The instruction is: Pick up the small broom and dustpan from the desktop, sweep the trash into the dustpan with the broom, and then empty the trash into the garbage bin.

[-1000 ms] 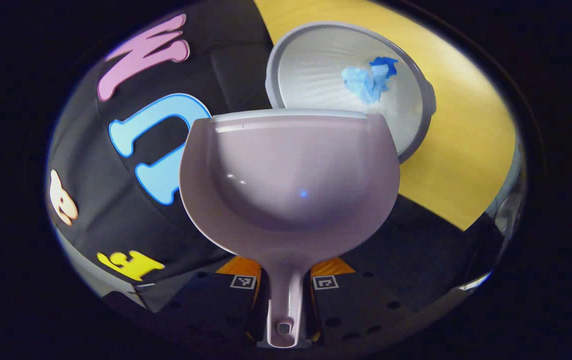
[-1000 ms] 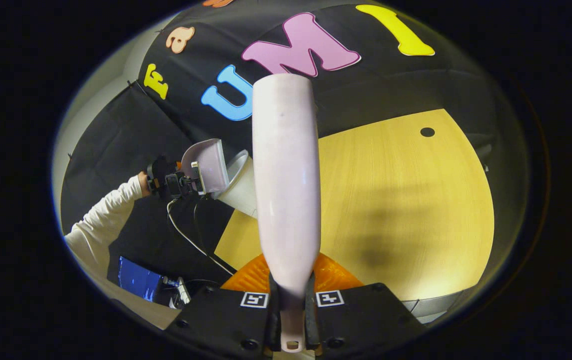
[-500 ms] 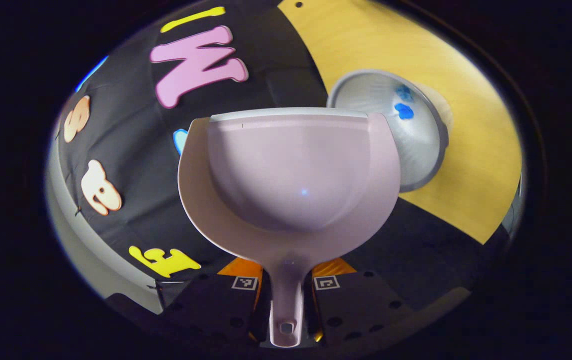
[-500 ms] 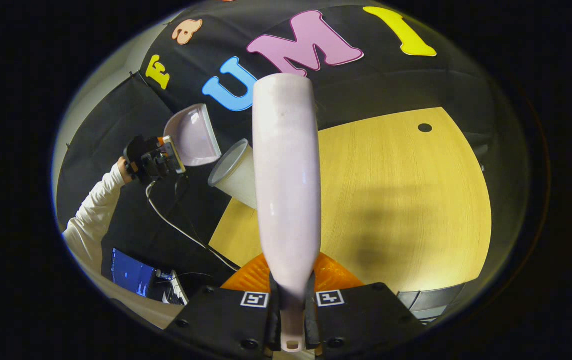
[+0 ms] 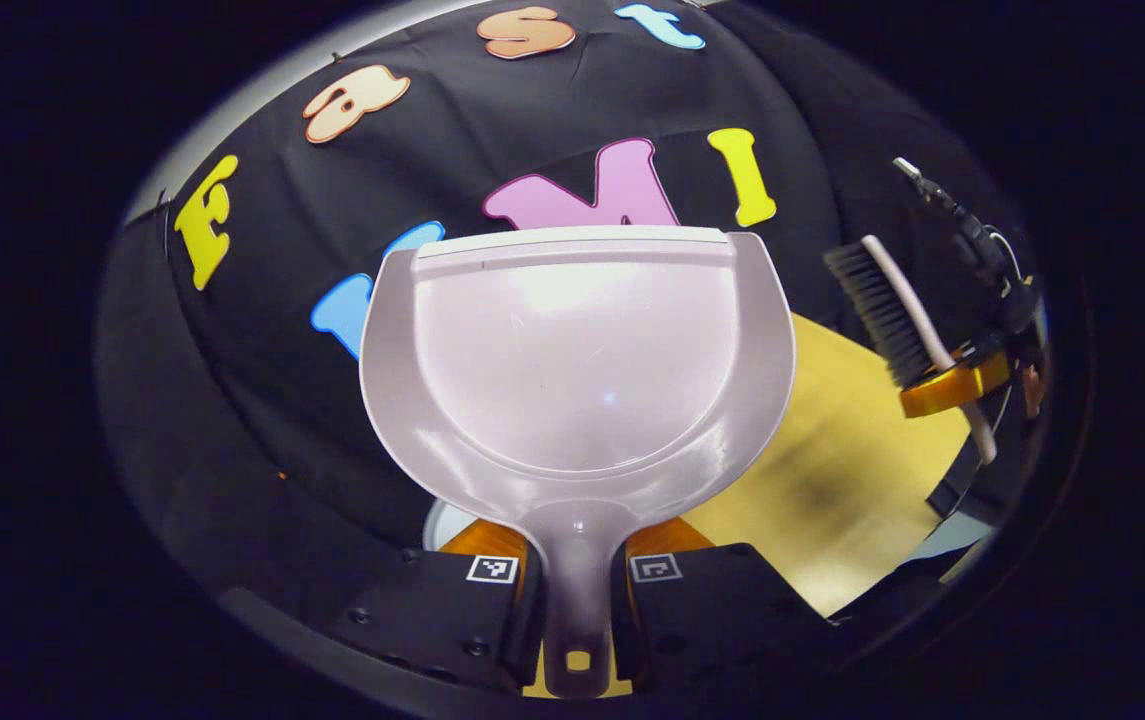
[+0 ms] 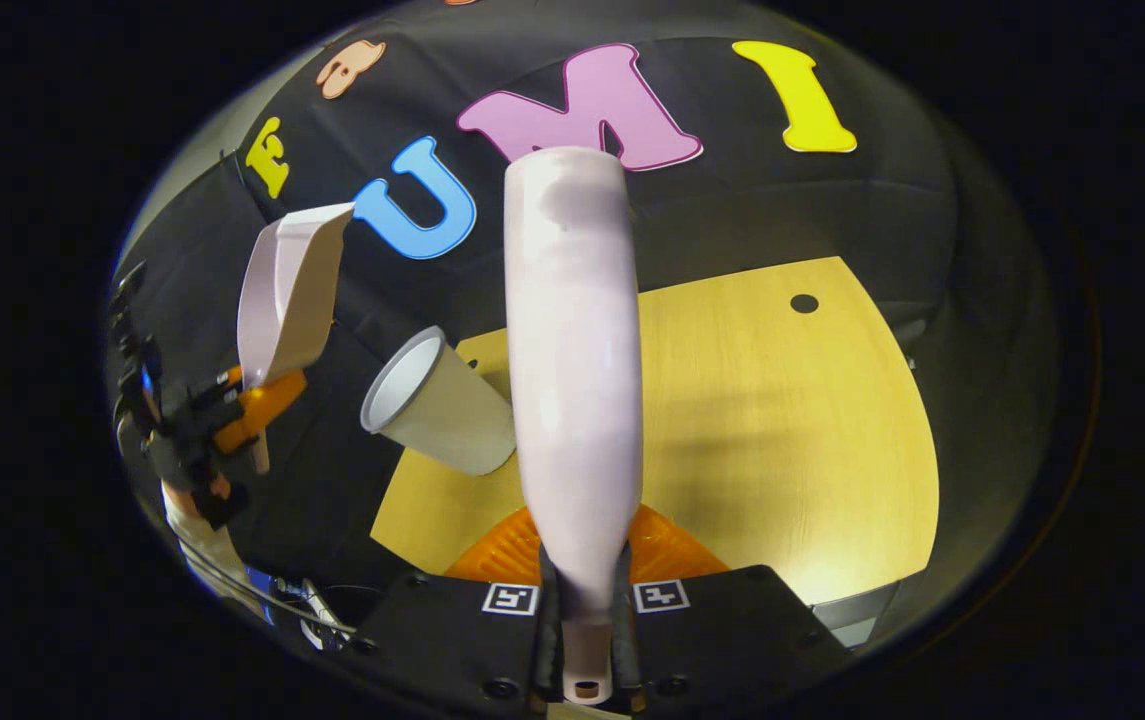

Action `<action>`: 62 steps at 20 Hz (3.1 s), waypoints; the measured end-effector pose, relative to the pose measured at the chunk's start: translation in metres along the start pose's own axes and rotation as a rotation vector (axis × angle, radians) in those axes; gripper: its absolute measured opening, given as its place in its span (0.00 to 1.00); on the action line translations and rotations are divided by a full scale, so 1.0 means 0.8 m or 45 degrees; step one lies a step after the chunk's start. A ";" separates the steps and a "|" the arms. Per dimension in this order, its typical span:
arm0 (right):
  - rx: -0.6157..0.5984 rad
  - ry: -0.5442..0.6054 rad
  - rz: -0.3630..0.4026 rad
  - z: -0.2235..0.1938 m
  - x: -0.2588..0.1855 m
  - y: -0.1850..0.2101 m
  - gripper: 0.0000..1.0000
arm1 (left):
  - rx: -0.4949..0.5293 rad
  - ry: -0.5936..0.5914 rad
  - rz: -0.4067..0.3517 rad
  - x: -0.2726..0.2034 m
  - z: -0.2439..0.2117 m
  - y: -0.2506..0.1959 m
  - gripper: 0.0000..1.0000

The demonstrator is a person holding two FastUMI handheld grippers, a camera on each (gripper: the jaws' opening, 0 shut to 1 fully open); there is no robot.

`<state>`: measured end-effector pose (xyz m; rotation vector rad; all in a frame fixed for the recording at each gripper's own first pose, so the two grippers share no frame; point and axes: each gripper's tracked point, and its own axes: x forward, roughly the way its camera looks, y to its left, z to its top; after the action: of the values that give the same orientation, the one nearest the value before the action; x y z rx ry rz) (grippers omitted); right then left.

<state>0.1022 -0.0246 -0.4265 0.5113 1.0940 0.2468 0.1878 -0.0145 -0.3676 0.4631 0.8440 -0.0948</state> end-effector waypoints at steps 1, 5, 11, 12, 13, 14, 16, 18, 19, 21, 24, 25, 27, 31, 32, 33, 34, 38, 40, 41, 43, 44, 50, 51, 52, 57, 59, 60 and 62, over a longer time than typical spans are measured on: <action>0.019 0.023 -0.059 -0.003 0.015 -0.009 0.20 | -0.102 0.029 -0.109 0.008 -0.016 -0.037 0.24; 0.113 0.380 -0.396 -0.115 0.140 -0.096 0.20 | -0.472 0.564 -0.227 0.121 -0.151 -0.132 0.25; 0.055 0.813 -0.531 -0.228 0.208 -0.118 0.20 | -0.493 1.036 -0.333 0.153 -0.192 -0.163 0.25; 0.026 0.846 -0.586 -0.237 0.210 -0.129 0.20 | -0.519 1.076 -0.317 0.154 -0.192 -0.163 0.25; 0.009 0.859 -0.599 -0.231 0.216 -0.136 0.21 | -0.512 1.093 -0.302 0.155 -0.194 -0.164 0.25; -0.001 0.879 -0.607 -0.231 0.216 -0.142 0.20 | -0.507 1.113 -0.293 0.154 -0.195 -0.165 0.25; -0.013 0.914 -0.628 -0.239 0.221 -0.151 0.20 | -0.462 1.134 -0.265 0.156 -0.187 -0.161 0.25; -0.001 0.934 -0.627 -0.239 0.230 -0.161 0.22 | -0.418 1.150 -0.280 0.157 -0.180 -0.161 0.25; 0.000 0.946 -0.632 -0.236 0.230 -0.166 0.22 | -0.402 1.162 -0.283 0.158 -0.186 -0.161 0.26; 0.018 0.974 -0.638 -0.239 0.233 -0.165 0.23 | -0.412 1.239 -0.311 0.152 -0.193 -0.165 0.27; -0.013 1.021 -0.642 -0.244 0.231 -0.165 0.25 | -0.396 1.259 -0.355 0.152 -0.190 -0.161 0.31; -0.021 1.032 -0.639 -0.246 0.230 -0.164 0.26 | -0.398 1.276 -0.369 0.149 -0.189 -0.162 0.30; -0.020 1.040 -0.640 -0.248 0.225 -0.164 0.29 | -0.424 1.281 -0.379 0.145 -0.191 -0.169 0.55; -0.044 1.048 -0.644 -0.250 0.208 -0.165 0.94 | -0.439 1.308 -0.370 0.129 -0.195 -0.171 0.84; -0.040 1.043 -0.647 -0.251 0.205 -0.164 0.96 | -0.480 1.284 -0.394 0.125 -0.187 -0.178 0.84; -0.034 1.027 -0.642 -0.247 0.202 -0.162 0.99 | -0.506 1.267 -0.422 0.119 -0.182 -0.183 0.83; -0.035 1.007 -0.636 -0.244 0.200 -0.159 0.99 | -0.517 1.253 -0.439 0.112 -0.179 -0.184 0.83; -0.054 0.872 -0.587 -0.217 0.169 -0.137 0.99 | -0.554 1.149 -0.448 0.080 -0.168 -0.180 0.84; -0.035 0.866 -0.559 -0.218 0.154 -0.125 0.99 | -0.610 1.077 -0.476 0.059 -0.151 -0.178 0.84; -0.046 0.851 -0.543 -0.216 0.144 -0.119 0.99 | -0.628 1.040 -0.486 0.051 -0.143 -0.174 0.84; -0.091 0.769 -0.525 -0.198 0.116 -0.108 0.99 | -0.675 0.933 -0.491 0.026 -0.124 -0.161 0.84; -0.100 0.734 -0.509 -0.190 0.103 -0.100 0.99 | -0.676 0.889 -0.488 0.014 -0.118 -0.154 0.84; -0.088 0.369 -0.324 -0.121 0.005 -0.018 0.94 | -0.559 0.548 -0.497 -0.088 -0.062 -0.136 0.84; -0.075 0.311 -0.305 -0.113 -0.010 -0.011 0.94 | -0.543 0.473 -0.489 -0.102 -0.048 -0.132 0.84; -0.076 0.246 -0.301 -0.104 -0.028 -0.008 0.93 | -0.535 0.397 -0.478 -0.118 -0.035 -0.126 0.84; -0.249 -0.301 -0.338 0.003 -0.153 0.021 0.96 | -0.473 -0.172 -0.265 -0.201 0.051 -0.070 0.83; -0.369 -0.582 -0.378 0.041 -0.206 0.025 0.95 | -0.494 -0.349 -0.187 -0.232 0.056 -0.068 0.83; -0.433 -0.683 -0.408 0.054 -0.227 0.025 0.95 | -0.501 -0.403 -0.148 -0.239 0.054 -0.059 0.83; -0.544 -0.882 -0.408 0.071 -0.280 0.041 0.95 | -0.534 -0.544 -0.008 -0.272 0.052 -0.046 0.83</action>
<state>0.0551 -0.1093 -0.2141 0.0152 0.4117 0.0083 0.0624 -0.0877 -0.1962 0.0382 0.4261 -0.0191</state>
